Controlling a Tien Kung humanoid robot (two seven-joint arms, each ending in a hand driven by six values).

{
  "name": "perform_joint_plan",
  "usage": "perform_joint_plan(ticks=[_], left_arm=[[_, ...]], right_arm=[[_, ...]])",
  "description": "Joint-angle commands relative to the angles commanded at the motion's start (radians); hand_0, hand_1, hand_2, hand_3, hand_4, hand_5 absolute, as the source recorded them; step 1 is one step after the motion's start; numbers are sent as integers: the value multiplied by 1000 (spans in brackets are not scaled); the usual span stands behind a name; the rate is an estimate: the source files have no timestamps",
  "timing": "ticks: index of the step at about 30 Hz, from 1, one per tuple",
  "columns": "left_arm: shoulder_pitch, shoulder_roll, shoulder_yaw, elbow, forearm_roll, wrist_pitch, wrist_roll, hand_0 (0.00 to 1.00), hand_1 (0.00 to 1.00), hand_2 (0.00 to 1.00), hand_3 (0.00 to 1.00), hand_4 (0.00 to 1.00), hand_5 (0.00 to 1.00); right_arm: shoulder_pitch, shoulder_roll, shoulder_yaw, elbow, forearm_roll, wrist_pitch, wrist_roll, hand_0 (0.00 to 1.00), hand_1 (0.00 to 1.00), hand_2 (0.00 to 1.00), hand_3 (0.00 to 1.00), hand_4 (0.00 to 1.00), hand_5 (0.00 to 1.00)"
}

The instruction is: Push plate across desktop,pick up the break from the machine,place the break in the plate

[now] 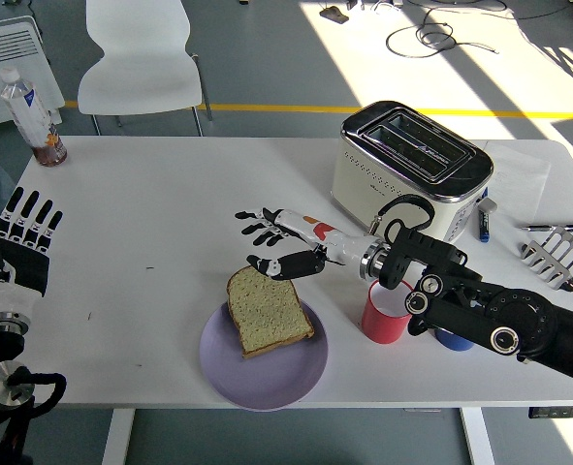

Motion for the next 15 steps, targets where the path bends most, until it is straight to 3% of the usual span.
perform_joint_plan(ticks=[7, 15], left_arm=[[7, 2, 1, -5, 3, 0, -1, 794, 805, 828, 795, 463, 998], [-1, 3, -9, -8, 6, 0, 0, 794, 804, 828, 795, 463, 998]], right_arm=[[-49, -29, 100, 73, 4, -14, 11, 762, 753, 822, 916, 538, 260], [-191, -116, 358, 283, 96, -4, 33, 752, 743, 792, 862, 574, 280]])
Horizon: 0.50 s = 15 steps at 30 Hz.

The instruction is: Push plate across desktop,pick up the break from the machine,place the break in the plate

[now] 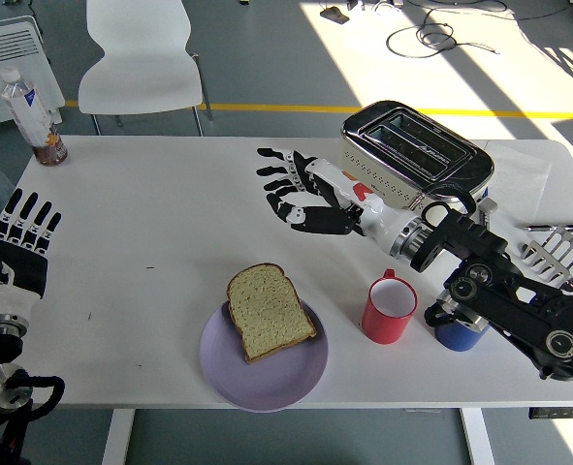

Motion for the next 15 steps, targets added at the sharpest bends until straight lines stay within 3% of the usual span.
perform_joint_plan(ticks=[4, 8, 13, 14, 15], left_arm=[[-4, 4, -7, -3, 0, 0, -1, 794, 803, 828, 794, 463, 998], [-4, 6, -11, -6, 0, 0, -1, 794, 803, 828, 794, 463, 998], [-7, 7, -7, -12, 0, 0, 0, 794, 803, 828, 794, 463, 998], [-7, 8, -7, -12, 0, 0, 0, 794, 803, 828, 794, 463, 998], [-8, 8, -7, -13, 0, 0, 0, 794, 803, 828, 794, 463, 998]], right_arm=[[-123, -40, 162, 138, 145, 27, 30, 733, 720, 774, 819, 581, 295], [-231, -41, 331, 225, 311, 37, 57, 766, 757, 794, 815, 576, 323], [-339, -25, 539, 218, 392, -7, 66, 766, 757, 794, 815, 576, 323], [-349, -23, 578, 213, 395, -12, 65, 799, 782, 820, 821, 545, 413], [-353, -23, 622, 211, 396, -13, 64, 799, 782, 820, 821, 545, 413]])
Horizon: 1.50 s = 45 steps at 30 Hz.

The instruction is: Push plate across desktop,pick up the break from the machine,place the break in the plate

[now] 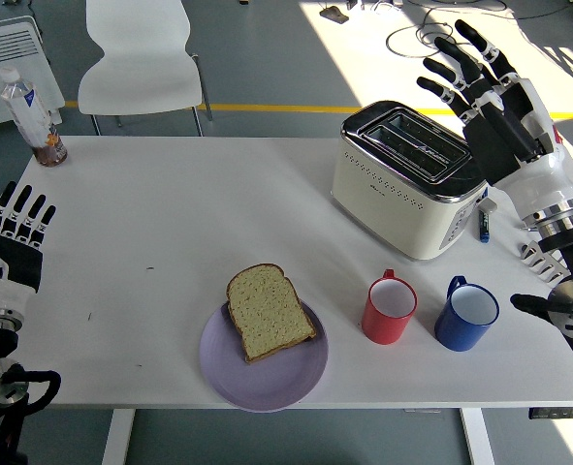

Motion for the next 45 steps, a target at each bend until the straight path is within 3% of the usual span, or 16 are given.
perform_joint_plan(ticks=[4, 6, 9, 11, 12, 18, 45], left_arm=[[-2, 1, -6, -5, 1, 0, 2, 794, 803, 828, 794, 463, 998], [0, 1, -12, -6, 1, 1, 3, 794, 803, 828, 794, 464, 998], [0, 0, -18, -7, 1, 1, 4, 794, 803, 828, 794, 464, 998], [-2, 1, -19, -7, 2, 1, 5, 794, 803, 828, 794, 464, 998], [-3, 1, -19, -8, 2, 1, 6, 794, 803, 828, 794, 465, 998], [-10, 3, -15, -8, 3, 1, 8, 793, 803, 828, 794, 467, 998], [18, 5, 13, -6, 6, 1, 13, 794, 804, 828, 795, 472, 998]], right_arm=[[-91, 26, 157, -57, 38, -16, -12, 799, 782, 820, 821, 545, 413], [-131, 44, 236, -90, 47, -13, -17, 800, 786, 819, 820, 531, 458], [-156, 59, 295, -125, 56, -10, -23, 800, 786, 819, 820, 531, 458], [-169, 66, 306, -149, 62, -6, -29, 800, 786, 819, 820, 531, 458], [-173, 68, 307, -156, 64, -4, -32, 806, 792, 825, 820, 500, 565], [-202, 81, 315, -205, 65, 16, -51, 809, 797, 828, 818, 496, 597], [-260, 82, 354, -231, 46, 80, -85, 810, 789, 813, 797, 498, 644]])
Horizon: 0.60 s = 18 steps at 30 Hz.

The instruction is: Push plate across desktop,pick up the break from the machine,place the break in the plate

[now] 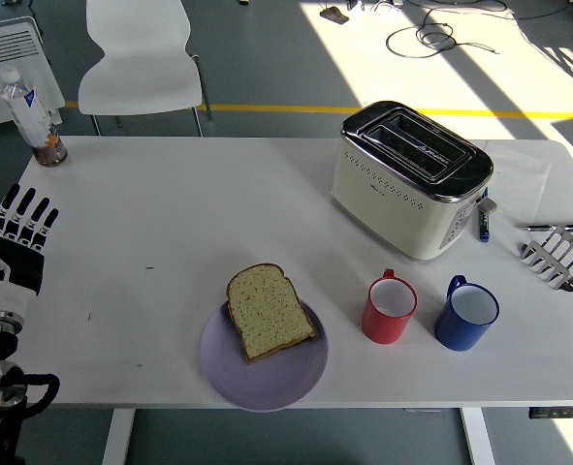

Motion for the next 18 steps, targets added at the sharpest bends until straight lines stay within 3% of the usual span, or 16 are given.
perform_joint_plan(ticks=[18], left_arm=[[-15, 4, -7, 1, 4, -1, 4, 794, 805, 828, 795, 473, 998]], right_arm=[[-9, 5, 50, 12, -16, 13, -42, 795, 771, 788, 783, 499, 649]])
